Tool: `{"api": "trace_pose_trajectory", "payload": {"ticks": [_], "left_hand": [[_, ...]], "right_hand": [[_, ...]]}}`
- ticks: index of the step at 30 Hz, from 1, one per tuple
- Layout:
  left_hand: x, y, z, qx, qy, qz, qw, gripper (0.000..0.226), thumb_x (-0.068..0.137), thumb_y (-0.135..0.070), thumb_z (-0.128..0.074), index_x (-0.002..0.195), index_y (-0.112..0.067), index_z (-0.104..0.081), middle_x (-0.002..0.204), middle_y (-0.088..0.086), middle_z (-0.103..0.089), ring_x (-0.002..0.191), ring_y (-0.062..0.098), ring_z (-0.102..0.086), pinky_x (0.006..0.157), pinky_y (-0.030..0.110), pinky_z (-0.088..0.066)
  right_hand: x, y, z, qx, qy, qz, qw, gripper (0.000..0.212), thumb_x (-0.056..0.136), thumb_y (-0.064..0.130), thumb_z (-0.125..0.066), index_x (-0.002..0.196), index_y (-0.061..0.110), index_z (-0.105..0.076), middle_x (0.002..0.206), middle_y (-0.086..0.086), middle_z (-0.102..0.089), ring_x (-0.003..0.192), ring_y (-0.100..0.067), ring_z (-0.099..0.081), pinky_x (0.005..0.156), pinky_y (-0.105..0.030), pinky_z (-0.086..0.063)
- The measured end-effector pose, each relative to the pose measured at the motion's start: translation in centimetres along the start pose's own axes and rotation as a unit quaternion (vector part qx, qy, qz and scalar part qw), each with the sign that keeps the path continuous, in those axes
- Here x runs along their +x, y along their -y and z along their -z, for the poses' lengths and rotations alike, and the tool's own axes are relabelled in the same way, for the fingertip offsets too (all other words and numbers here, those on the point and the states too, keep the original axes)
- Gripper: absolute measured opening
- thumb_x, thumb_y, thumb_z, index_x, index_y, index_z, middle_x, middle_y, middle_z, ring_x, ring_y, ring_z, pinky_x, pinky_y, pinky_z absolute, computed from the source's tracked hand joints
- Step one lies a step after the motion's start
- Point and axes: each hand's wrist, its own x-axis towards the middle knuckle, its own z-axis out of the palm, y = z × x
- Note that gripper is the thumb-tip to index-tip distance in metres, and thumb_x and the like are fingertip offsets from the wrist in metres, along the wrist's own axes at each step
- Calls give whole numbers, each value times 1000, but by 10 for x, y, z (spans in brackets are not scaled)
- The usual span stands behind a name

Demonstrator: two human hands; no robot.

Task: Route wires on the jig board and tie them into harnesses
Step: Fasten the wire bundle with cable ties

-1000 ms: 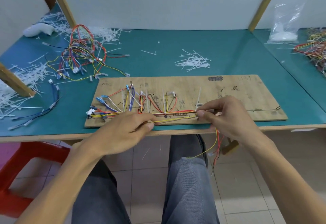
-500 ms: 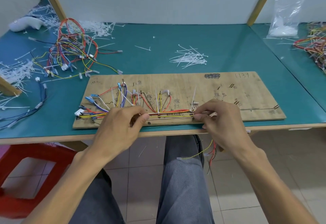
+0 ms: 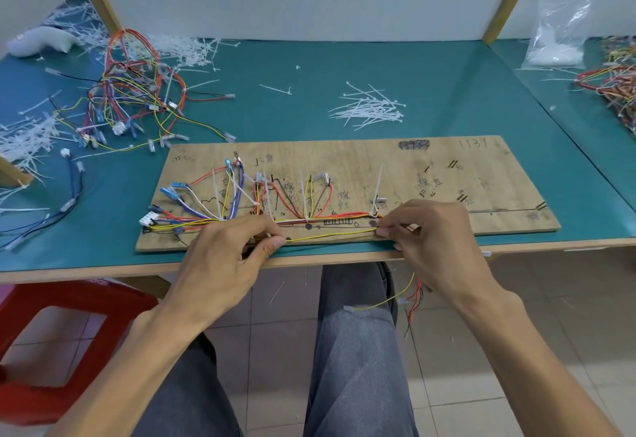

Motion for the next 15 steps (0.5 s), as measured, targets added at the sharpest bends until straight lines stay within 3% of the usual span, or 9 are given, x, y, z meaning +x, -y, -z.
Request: {"api": "trace_pose_trajectory", "payload": {"ticks": [3,5,8,10,15], "left_hand": [[1,-1,2,13,3,2,1000,13,99,-46,-62,96,-35,-69,90,-21,-69,85,6,-66,70,40,-57],[2,-3,1,32,7,14,999,13,98,-44,-65,93,-33,-70,86,-20,-68,81,5,-65,69,39,-56],[6,-6,0,58,9,68,996,11,93,-43,-71,85,-35,-69,75,-18,-68,74,1,-63,66,30,-55],[10,-8,-1,60,1,105,993,17,90,-41,-77,76,-38,-67,65,-16,-66,74,-1,-63,59,11,-44],[18,-9,1,59,-13,147,987,18,83,-37,-86,71,-31,-74,62,-25,-62,85,-23,-55,65,-2,-37]], "right_hand": [[-1,1,0,-9,5,3,1000,12,86,2,-84,90,13,-86,90,5,-78,81,-9,-71,77,-28,-59],[0,4,0,-28,13,-3,1000,9,86,9,-86,93,14,-87,90,3,-78,81,-12,-70,78,-23,-55],[8,5,-1,-65,27,-41,997,14,87,22,-86,101,17,-86,91,3,-77,80,-11,-64,68,-14,-42],[12,5,-2,-94,38,-45,994,17,89,24,-85,104,17,-85,93,4,-70,80,-13,-60,69,-23,-39],[-3,9,-7,-154,15,25,988,10,95,17,-78,102,17,-85,92,5,-57,71,-24,-57,58,-38,-47]]}}
